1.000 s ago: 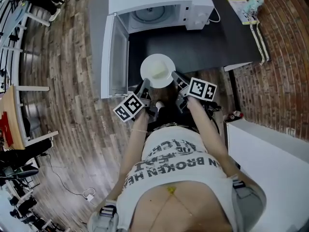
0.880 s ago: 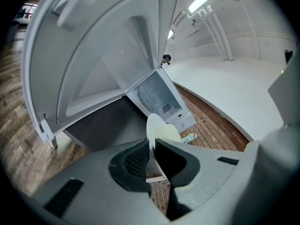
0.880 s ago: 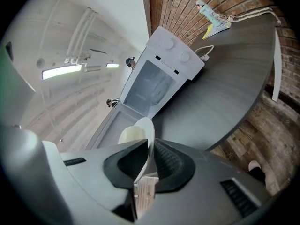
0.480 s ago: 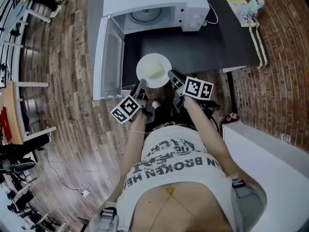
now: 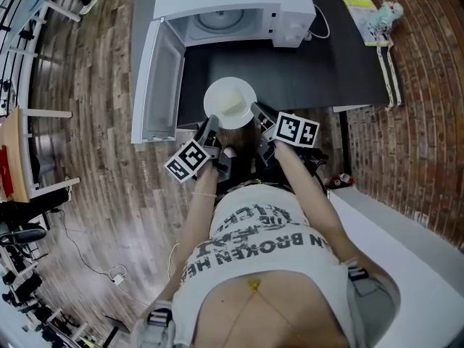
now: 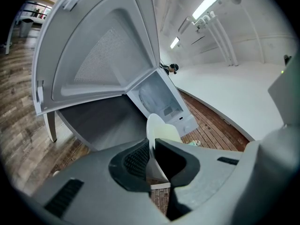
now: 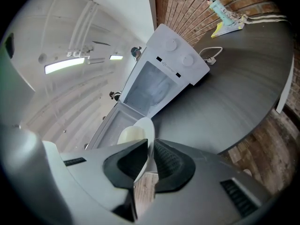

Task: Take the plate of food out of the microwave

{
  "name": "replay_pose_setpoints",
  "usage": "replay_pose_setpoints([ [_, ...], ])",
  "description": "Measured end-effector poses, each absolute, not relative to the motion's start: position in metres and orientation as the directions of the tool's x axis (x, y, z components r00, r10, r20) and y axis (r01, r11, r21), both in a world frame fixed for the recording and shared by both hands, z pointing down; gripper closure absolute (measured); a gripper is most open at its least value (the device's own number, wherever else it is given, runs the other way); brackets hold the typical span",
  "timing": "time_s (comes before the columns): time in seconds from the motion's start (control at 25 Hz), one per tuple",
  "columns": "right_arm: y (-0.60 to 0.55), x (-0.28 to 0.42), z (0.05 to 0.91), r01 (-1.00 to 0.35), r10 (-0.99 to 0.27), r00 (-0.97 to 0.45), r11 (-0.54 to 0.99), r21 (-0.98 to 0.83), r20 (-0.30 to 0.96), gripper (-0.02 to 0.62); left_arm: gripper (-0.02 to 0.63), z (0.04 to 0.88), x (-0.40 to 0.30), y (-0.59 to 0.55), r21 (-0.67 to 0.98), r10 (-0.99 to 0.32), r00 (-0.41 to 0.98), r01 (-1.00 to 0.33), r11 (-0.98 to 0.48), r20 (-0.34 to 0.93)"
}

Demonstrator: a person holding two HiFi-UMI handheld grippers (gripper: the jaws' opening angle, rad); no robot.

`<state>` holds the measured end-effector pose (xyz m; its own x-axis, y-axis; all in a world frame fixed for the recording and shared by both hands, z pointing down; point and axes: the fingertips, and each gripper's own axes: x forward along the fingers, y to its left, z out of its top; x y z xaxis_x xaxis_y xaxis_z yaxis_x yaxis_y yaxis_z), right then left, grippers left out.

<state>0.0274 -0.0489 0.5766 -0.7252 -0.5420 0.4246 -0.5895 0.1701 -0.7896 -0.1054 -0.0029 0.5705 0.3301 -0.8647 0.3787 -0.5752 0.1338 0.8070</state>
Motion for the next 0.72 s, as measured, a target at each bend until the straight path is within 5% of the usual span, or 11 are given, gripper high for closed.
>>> replay_pose_setpoints([
  [0.72,-0.039,0.028,0.582,-0.596,-0.498,-0.746,0.202,-0.777,0.442,0.555,0.560,0.577,-0.102,0.013,0.807,-0.873,0.290,-0.564,0.175,0.392],
])
